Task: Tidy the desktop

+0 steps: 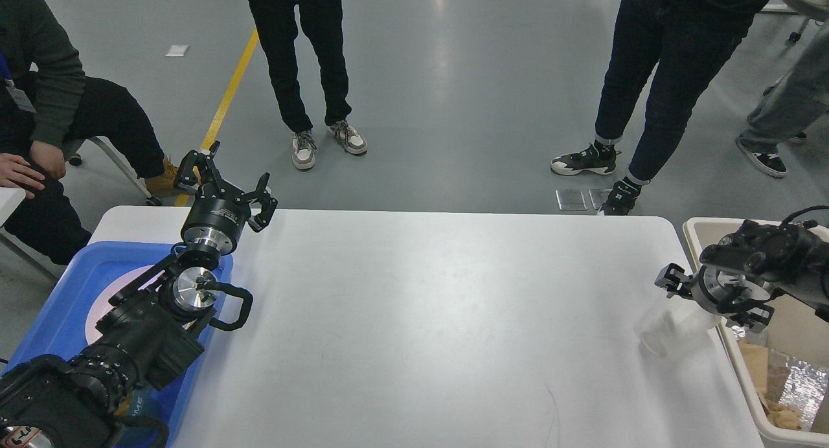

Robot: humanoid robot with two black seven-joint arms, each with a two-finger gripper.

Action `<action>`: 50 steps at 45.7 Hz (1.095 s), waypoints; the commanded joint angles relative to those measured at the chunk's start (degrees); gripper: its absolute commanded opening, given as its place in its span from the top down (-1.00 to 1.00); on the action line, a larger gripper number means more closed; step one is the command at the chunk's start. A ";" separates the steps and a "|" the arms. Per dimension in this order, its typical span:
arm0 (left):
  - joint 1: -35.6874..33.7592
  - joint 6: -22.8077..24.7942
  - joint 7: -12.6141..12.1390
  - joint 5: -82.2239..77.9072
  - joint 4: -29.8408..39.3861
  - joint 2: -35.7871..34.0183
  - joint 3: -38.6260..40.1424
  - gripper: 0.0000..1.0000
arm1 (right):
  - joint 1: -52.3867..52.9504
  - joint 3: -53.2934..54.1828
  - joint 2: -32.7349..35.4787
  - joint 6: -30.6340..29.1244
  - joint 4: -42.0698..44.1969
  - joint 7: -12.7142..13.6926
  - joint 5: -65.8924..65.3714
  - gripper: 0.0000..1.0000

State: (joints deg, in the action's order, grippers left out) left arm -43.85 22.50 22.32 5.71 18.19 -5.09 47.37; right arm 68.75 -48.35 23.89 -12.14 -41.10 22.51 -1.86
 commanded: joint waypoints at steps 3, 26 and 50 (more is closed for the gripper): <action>0.00 0.00 0.00 0.01 0.00 0.08 0.00 -0.92 | -5.20 4.32 -0.51 0.01 4.09 -0.09 -0.08 -1.00; 0.00 0.00 0.00 0.01 0.00 0.08 0.00 -0.92 | -8.89 9.07 -2.71 0.01 7.79 -0.71 -0.43 -1.00; 0.00 0.00 0.00 0.01 0.00 -0.01 0.00 -0.92 | -10.12 8.98 -4.20 0.45 9.37 -0.80 -1.22 -0.08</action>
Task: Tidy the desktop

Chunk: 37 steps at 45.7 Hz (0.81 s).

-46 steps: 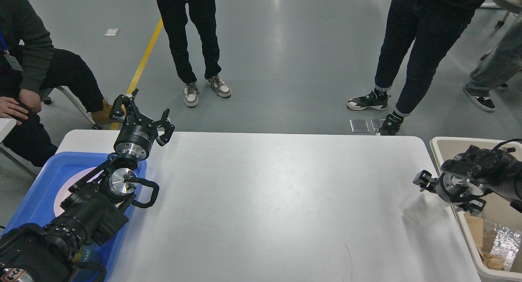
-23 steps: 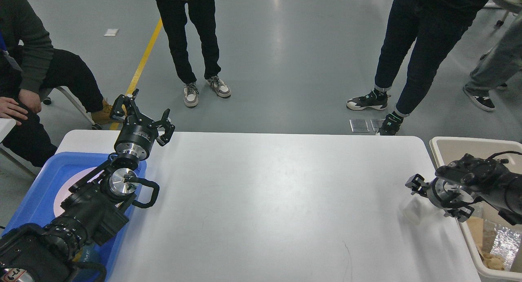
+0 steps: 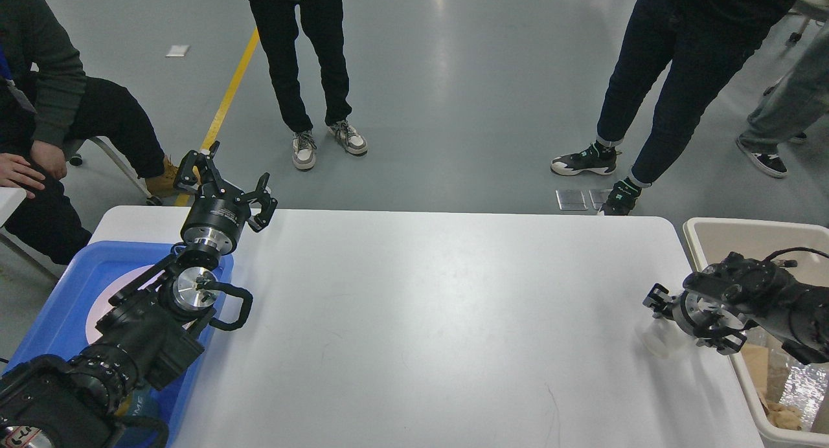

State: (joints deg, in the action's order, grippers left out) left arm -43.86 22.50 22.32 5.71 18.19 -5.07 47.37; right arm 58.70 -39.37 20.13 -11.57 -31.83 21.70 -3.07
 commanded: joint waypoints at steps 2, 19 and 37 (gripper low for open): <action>0.00 0.00 0.00 0.00 0.00 -0.03 0.00 -0.92 | -0.08 0.00 -0.53 -0.21 0.10 0.01 -0.01 -0.05; 0.00 0.00 0.00 0.00 0.00 0.06 0.00 -0.92 | 0.36 0.00 -0.71 -1.09 -0.96 0.01 -1.06 -0.05; 0.00 0.00 0.00 -0.09 0.00 -0.03 0.00 -0.92 | 6.77 -0.44 0.96 -6.01 -6.58 0.10 -2.12 -0.05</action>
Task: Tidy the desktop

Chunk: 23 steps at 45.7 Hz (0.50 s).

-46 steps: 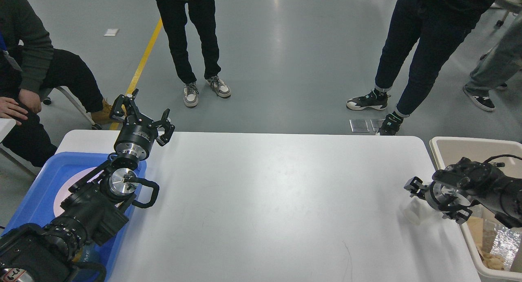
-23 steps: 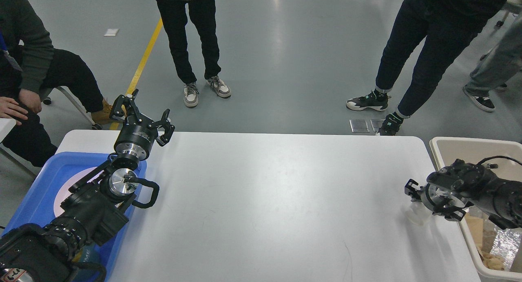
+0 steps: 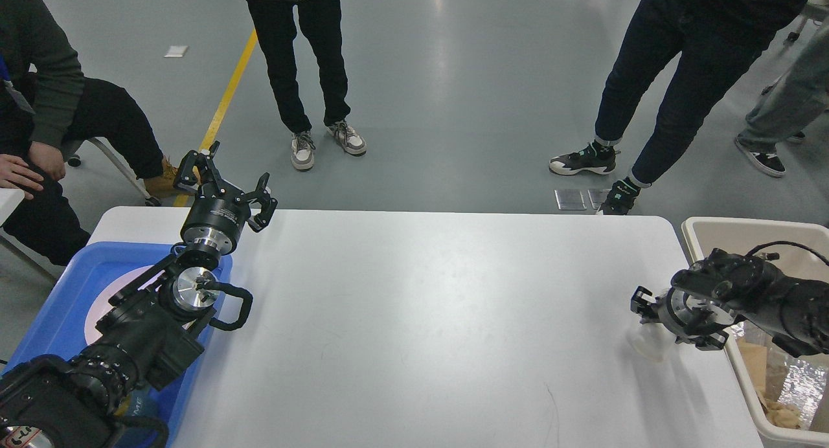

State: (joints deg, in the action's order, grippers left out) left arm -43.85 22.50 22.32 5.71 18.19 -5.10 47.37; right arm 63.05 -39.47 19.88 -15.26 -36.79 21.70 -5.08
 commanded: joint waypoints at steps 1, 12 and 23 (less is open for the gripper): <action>-0.01 0.00 0.00 0.00 0.00 0.00 0.00 -0.92 | 2.78 -0.34 1.65 -3.01 -1.61 0.10 -0.10 -0.05; 0.08 0.00 0.00 0.00 0.00 0.00 0.00 -0.92 | 6.90 -0.69 4.54 -8.55 -4.16 0.27 -0.54 -0.05; -0.01 0.00 0.00 0.00 0.00 0.00 0.00 -0.92 | 19.81 -2.00 15.70 -22.51 -12.59 0.71 -1.42 -0.06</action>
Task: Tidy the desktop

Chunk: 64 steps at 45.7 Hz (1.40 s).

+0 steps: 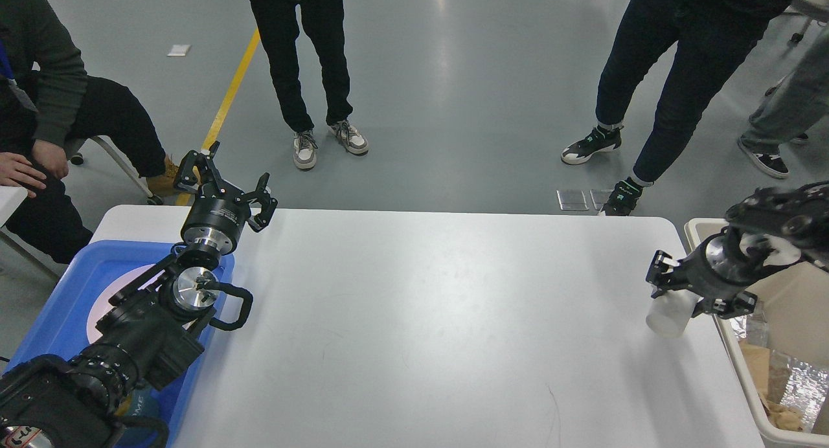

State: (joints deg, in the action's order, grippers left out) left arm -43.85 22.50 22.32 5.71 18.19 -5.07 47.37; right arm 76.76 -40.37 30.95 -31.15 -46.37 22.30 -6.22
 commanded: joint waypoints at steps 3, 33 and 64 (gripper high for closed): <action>0.08 0.00 0.00 0.00 0.00 -0.03 0.09 -0.92 | 10.68 -3.22 6.31 -11.37 -3.81 0.11 -0.37 -0.06; 0.08 0.00 0.00 0.00 0.00 -0.03 0.00 -0.92 | 46.81 -19.66 10.00 -23.85 -4.43 0.02 -0.02 -0.10; -0.01 0.00 0.00 0.00 0.00 -0.02 0.00 -0.92 | 39.01 -20.19 13.43 -23.85 4.44 0.11 -9.86 -0.08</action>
State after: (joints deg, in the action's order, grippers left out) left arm -43.84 22.50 22.32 5.71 18.19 -5.05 47.37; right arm 121.25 -60.52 43.55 -55.00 -45.86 22.54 -11.96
